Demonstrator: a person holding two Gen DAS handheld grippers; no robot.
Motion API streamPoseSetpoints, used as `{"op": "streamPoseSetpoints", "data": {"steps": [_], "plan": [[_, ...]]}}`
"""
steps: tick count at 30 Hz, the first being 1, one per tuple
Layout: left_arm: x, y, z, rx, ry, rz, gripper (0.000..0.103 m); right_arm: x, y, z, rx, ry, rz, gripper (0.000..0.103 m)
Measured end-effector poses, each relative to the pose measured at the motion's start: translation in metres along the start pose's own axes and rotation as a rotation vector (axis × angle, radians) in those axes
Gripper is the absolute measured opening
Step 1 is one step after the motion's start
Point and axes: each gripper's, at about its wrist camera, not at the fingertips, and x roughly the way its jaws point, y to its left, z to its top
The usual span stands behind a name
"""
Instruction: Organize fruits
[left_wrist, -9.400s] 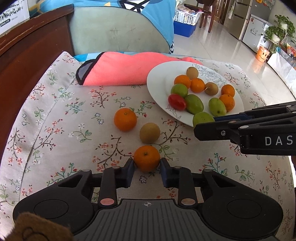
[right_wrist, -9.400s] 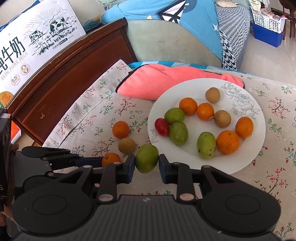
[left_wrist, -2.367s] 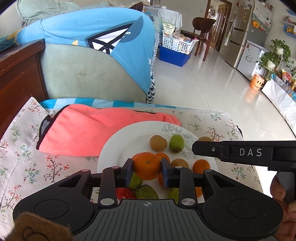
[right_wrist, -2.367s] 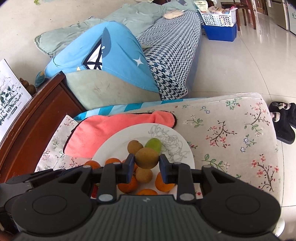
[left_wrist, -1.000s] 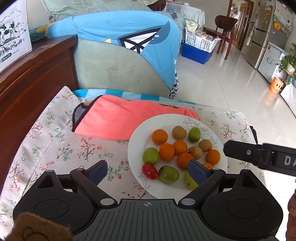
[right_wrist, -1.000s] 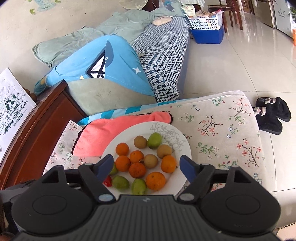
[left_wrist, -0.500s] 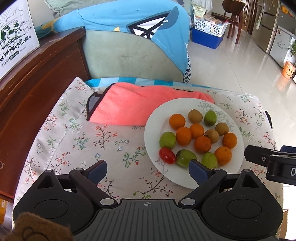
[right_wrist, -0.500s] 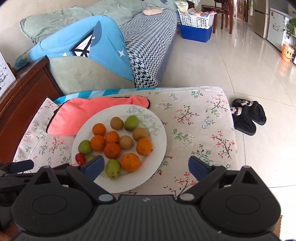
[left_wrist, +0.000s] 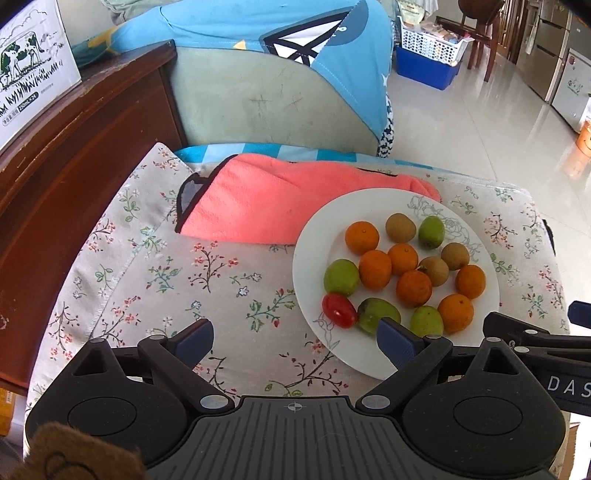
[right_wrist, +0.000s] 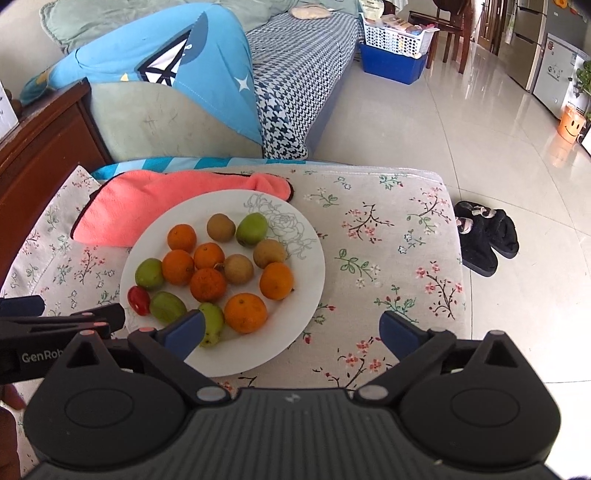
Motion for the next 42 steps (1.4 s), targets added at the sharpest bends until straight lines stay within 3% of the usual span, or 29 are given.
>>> {"op": "streamPoseSetpoints", "data": {"steps": [16,42], "plan": [[0.005,-0.005,0.002,0.008,0.002,0.079,0.096,0.011,0.005,0.001,-0.004,0.023,-0.051,0.101],[0.008,-0.007,0.001,0.037,0.008,0.121,0.096,0.016,0.01,-0.001,-0.037,0.023,-0.067,0.101]]}}
